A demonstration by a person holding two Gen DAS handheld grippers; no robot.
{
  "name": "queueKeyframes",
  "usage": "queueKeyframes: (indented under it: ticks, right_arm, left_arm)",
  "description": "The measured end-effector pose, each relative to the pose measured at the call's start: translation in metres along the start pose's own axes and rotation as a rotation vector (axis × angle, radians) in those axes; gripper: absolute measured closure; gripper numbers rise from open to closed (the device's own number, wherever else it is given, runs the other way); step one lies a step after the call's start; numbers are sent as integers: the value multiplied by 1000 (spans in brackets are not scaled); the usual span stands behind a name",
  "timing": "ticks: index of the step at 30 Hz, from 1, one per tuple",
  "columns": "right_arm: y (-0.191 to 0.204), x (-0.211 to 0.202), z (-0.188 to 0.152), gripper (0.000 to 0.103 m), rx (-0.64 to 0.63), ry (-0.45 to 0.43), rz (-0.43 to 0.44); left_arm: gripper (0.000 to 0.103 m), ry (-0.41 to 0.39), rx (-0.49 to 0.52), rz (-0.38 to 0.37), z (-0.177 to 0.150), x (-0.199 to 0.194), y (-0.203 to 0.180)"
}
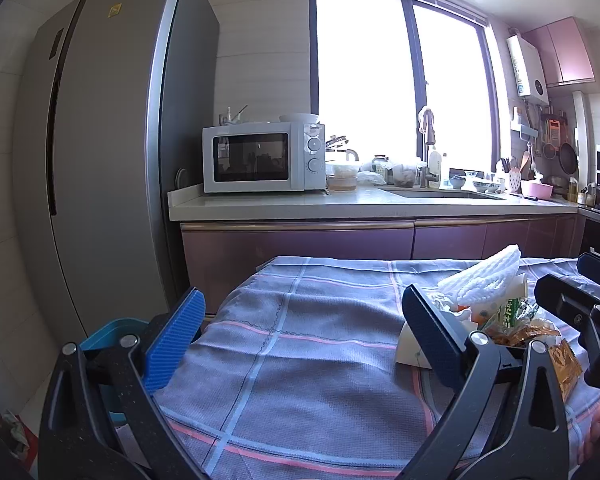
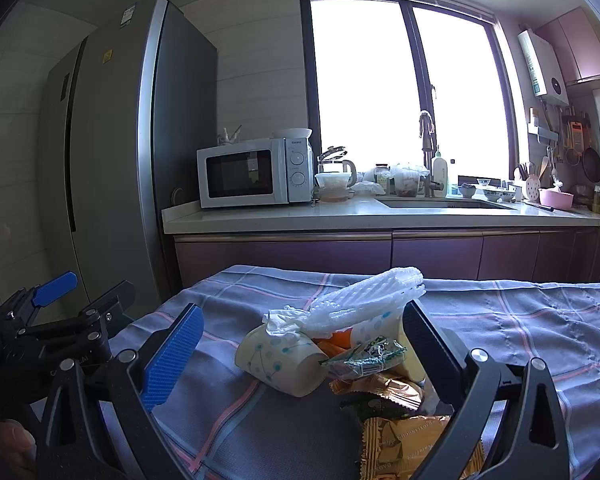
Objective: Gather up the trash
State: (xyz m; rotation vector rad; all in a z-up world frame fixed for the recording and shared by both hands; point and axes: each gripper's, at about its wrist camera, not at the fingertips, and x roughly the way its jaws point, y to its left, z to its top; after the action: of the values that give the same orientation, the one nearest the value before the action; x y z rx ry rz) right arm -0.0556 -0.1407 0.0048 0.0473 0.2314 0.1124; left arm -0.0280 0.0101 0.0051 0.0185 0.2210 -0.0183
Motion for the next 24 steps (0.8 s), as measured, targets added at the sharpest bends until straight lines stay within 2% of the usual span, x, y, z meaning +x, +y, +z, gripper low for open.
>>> queueKeyframes:
  ticks: [24]
  right_arm:
    - [-4, 4, -2, 7, 13, 7, 15]
  left_arm:
    - [6, 8, 2, -10, 2, 2, -2]
